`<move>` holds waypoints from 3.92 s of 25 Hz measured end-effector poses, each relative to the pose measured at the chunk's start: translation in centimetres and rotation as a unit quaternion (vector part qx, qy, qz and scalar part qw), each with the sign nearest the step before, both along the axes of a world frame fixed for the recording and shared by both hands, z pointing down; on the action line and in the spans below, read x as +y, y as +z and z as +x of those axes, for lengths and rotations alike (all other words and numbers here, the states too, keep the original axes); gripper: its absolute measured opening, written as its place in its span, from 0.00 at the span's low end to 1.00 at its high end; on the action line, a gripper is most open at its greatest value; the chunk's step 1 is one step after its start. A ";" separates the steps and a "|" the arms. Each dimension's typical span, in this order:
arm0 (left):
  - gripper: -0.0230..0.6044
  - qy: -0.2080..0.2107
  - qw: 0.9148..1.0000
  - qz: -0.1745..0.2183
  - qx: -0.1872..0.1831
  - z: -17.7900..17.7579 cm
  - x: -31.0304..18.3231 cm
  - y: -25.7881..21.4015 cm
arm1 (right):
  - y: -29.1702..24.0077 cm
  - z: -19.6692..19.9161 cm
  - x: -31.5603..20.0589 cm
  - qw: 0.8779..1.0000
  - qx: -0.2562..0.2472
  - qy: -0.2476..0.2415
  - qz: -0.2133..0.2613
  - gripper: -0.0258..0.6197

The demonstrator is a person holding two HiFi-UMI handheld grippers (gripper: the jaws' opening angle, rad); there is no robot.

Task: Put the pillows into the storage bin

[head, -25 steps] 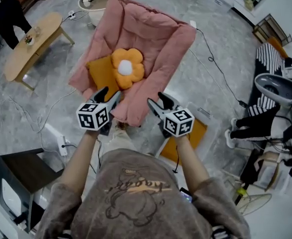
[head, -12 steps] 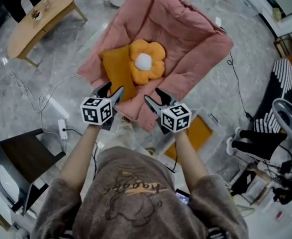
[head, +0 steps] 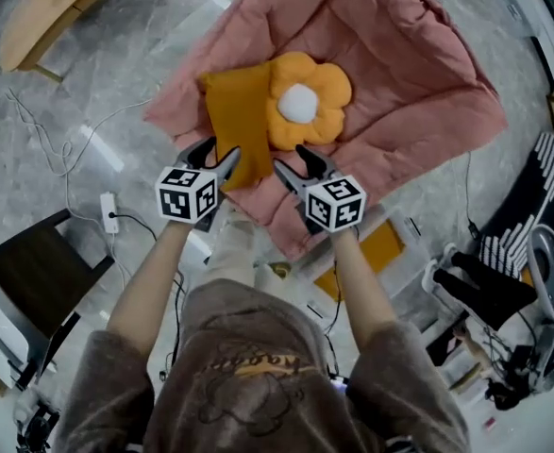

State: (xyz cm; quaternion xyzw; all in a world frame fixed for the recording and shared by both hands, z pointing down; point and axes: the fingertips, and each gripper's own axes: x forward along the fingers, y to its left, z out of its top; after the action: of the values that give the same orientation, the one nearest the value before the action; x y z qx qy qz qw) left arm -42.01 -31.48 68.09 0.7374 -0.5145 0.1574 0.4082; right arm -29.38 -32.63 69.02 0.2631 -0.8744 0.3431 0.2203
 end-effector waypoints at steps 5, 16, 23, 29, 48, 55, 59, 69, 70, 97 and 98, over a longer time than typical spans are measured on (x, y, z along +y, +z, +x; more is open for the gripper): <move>0.41 -0.012 1.000 -0.025 0.006 -2.6 -2.4 6.6 | 6.9 -3.0 -1.7 0.999 0.018 -0.029 -0.030 0.48; 0.51 -0.011 0.996 -0.076 0.045 -4.5 -4.0 16.6 | 17.7 -6.7 -4.0 0.994 0.029 -0.048 -0.092 0.58; 0.52 -0.013 0.993 -0.084 0.086 -4.9 -4.7 18.6 | 20.2 -8.5 -3.7 0.990 0.007 -0.048 -0.133 0.51; 0.47 0.017 0.991 -0.082 0.108 -5.0 -4.5 17.6 | 18.9 -8.9 -3.3 0.989 0.000 -0.044 -0.144 0.46; 0.43 0.086 0.991 0.031 0.101 3.4 -5.5 -2.5 | -0.5 -1.0 -3.1 0.995 -0.068 0.066 -0.036 0.42; 0.43 0.123 0.982 0.076 0.118 10.7 -2.3 -12.6 | -10.8 6.5 0.3 0.992 -0.062 0.107 0.022 0.41; 0.43 0.159 0.973 0.098 0.134 16.0 -0.1 -17.0 | -15.4 11.7 3.0 0.988 -0.048 0.134 0.054 0.41; 0.43 0.292 0.937 0.100 0.165 32.2 9.5 -22.9 | -21.6 27.1 14.7 0.959 -0.030 0.268 0.083 0.41; 0.43 0.307 0.931 0.097 0.170 34.0 10.7 -23.3 | -22.0 28.8 16.2 0.955 -0.027 0.284 0.085 0.41; 0.43 0.501 0.844 0.019 0.191 64.3 43.4 -22.3 | -21.5 56.6 51.7 0.860 -0.008 0.503 0.079 0.41; 0.43 0.498 0.846 0.016 0.191 64.6 43.9 -21.7 | -21.1 57.0 52.2 0.862 -0.007 0.502 0.075 0.40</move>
State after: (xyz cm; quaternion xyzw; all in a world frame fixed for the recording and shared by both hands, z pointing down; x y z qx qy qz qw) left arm 22.58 12.45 46.35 0.9164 0.0070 0.1878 0.3535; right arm 27.60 19.60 47.94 0.6796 -0.6485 0.3428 -0.0081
